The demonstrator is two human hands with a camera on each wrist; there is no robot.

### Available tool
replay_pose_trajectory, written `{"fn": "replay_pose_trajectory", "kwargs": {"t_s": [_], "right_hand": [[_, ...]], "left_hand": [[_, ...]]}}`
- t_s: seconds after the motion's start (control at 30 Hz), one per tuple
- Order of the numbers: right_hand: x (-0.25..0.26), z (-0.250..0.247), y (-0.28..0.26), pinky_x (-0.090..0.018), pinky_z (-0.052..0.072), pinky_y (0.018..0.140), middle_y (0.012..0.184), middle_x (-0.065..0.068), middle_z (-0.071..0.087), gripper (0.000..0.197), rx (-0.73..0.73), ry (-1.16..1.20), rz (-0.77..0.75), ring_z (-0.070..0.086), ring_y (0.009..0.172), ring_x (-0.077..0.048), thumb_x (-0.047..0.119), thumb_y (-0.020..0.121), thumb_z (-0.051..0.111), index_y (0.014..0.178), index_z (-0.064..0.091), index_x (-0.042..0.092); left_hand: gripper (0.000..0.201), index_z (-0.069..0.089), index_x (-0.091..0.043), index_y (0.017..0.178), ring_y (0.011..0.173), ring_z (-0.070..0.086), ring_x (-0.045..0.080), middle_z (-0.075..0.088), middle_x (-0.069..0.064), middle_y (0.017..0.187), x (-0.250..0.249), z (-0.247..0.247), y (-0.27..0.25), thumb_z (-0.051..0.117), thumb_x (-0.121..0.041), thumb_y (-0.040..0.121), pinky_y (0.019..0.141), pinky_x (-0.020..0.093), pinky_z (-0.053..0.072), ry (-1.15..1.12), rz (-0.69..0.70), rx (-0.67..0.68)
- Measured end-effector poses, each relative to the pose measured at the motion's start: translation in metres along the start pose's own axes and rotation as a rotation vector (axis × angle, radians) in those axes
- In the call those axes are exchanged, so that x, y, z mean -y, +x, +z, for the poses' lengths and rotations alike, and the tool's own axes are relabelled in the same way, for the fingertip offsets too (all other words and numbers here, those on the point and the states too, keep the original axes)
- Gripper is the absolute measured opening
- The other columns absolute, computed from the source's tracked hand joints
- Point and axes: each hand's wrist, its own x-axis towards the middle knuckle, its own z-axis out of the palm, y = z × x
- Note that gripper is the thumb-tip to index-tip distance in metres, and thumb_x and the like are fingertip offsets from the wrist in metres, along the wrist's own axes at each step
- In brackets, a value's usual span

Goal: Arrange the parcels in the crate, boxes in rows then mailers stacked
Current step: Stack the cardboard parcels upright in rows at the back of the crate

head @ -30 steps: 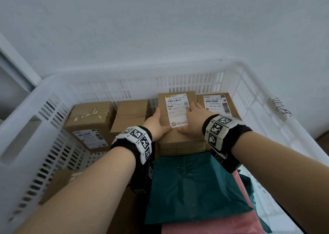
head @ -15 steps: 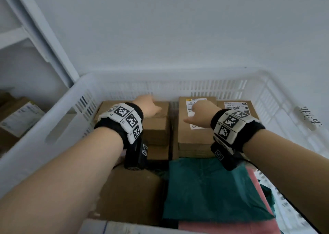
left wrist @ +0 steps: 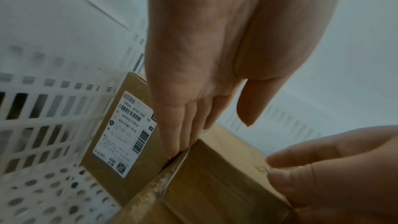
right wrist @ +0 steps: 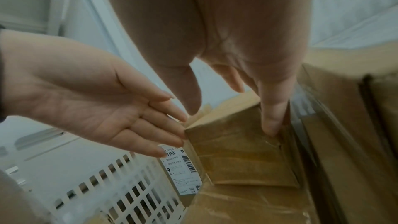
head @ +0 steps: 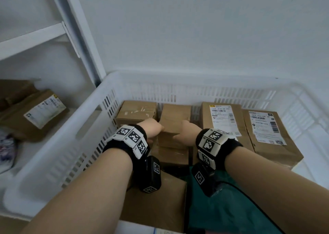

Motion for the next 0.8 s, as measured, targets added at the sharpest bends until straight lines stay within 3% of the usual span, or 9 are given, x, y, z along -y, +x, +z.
{"fn": "replay_pose_trajectory", "kwargs": {"t_s": [0.1, 0.17, 0.3, 0.37, 0.47, 0.53, 0.6, 0.63, 0.8], "right_hand": [[-0.004, 0.004, 0.006, -0.033, 0.043, 0.1, 0.144, -0.014, 0.042, 0.068, -0.031, 0.09, 0.042, 0.047, 0.129, -0.029, 0.023, 0.089, 0.061, 0.144, 0.027, 0.004], [-0.007, 0.003, 0.008, -0.034, 0.044, 0.101, 0.146, -0.013, 0.039, 0.073, -0.062, 0.121, 0.03, 0.047, 0.128, -0.029, 0.022, 0.086, 0.064, 0.147, 0.024, 0.01], [-0.007, -0.006, 0.001, -0.03, 0.045, 0.093, 0.146, -0.014, 0.033, 0.086, -0.172, 0.238, -0.007, 0.048, 0.124, -0.029, 0.023, 0.078, 0.073, 0.148, 0.023, 0.02], [-0.007, -0.01, -0.003, -0.031, 0.046, 0.091, 0.141, -0.015, 0.032, 0.093, -0.224, 0.261, -0.011, 0.049, 0.119, -0.029, 0.024, 0.073, 0.079, 0.147, 0.022, 0.022], [-0.005, -0.012, -0.012, -0.036, 0.045, 0.098, 0.142, -0.015, 0.024, 0.109, -0.284, 0.196, -0.008, 0.045, 0.122, -0.031, 0.027, 0.065, 0.084, 0.149, 0.014, 0.026], [-0.004, -0.012, -0.015, -0.04, 0.043, 0.102, 0.145, -0.013, 0.017, 0.117, -0.357, 0.129, -0.003, 0.039, 0.128, -0.033, 0.031, 0.06, 0.087, 0.149, 0.011, 0.029], [-0.006, -0.015, -0.016, -0.044, 0.043, 0.104, 0.146, -0.01, 0.016, 0.116, -0.449, 0.081, -0.006, 0.036, 0.13, -0.034, 0.031, 0.057, 0.086, 0.147, 0.013, 0.028], [-0.007, -0.017, -0.017, -0.044, 0.044, 0.102, 0.144, -0.008, 0.019, 0.112, -0.488, 0.081, -0.011, 0.037, 0.128, -0.034, 0.029, 0.058, 0.085, 0.146, 0.016, 0.027], [-0.027, -0.039, -0.033, -0.041, 0.043, 0.096, 0.132, -0.006, 0.033, 0.092, -0.664, 0.14, -0.027, 0.041, 0.119, -0.031, 0.025, 0.06, 0.078, 0.136, 0.027, 0.02]], "left_hand": [[0.035, 0.053, 0.003, 0.126, 0.108, 0.058, 0.031, 0.059, 0.018, 0.119, -0.001, -0.001, -0.001, 0.045, -0.015, 0.097, 0.09, 0.038, 0.05, -0.074, -0.001, 0.007], [0.038, 0.052, 0.004, 0.13, 0.116, 0.057, 0.032, 0.057, 0.019, 0.126, -0.002, -0.005, -0.001, 0.045, -0.013, 0.097, 0.097, 0.039, 0.048, -0.12, 0.04, -0.051], [0.037, 0.053, 0.003, 0.129, 0.097, 0.052, 0.021, 0.053, 0.012, 0.106, -0.011, -0.015, -0.013, 0.046, -0.013, 0.096, 0.097, 0.039, 0.048, -0.311, 0.161, -0.108], [0.031, 0.054, -0.006, 0.126, 0.108, 0.054, 0.023, 0.056, 0.014, 0.121, -0.017, -0.019, -0.027, 0.045, -0.014, 0.097, 0.102, 0.04, 0.044, -0.372, 0.219, -0.108], [0.044, 0.041, -0.011, 0.142, 0.134, 0.042, 0.021, 0.044, 0.007, 0.146, -0.023, -0.022, -0.045, 0.042, -0.019, 0.099, 0.115, 0.042, 0.032, -0.323, 0.359, -0.142], [0.045, 0.038, -0.014, 0.145, 0.137, 0.038, 0.02, 0.039, 0.003, 0.15, -0.028, -0.022, -0.054, 0.04, -0.02, 0.1, 0.115, 0.043, 0.032, -0.298, 0.435, -0.147], [0.046, 0.037, -0.017, 0.146, 0.127, 0.048, 0.017, 0.038, -0.001, 0.151, -0.035, -0.022, -0.062, 0.04, -0.021, 0.1, 0.107, 0.039, 0.04, -0.312, 0.494, -0.129], [0.045, 0.038, -0.018, 0.145, 0.123, 0.05, 0.015, 0.038, -0.003, 0.15, -0.038, -0.022, -0.064, 0.04, -0.02, 0.1, 0.103, 0.036, 0.043, -0.326, 0.522, -0.119], [0.042, 0.043, -0.017, 0.142, 0.124, 0.045, 0.008, 0.049, -0.008, 0.139, -0.053, -0.017, -0.072, 0.04, -0.013, 0.1, 0.106, 0.029, 0.037, -0.385, 0.622, -0.077]]}}
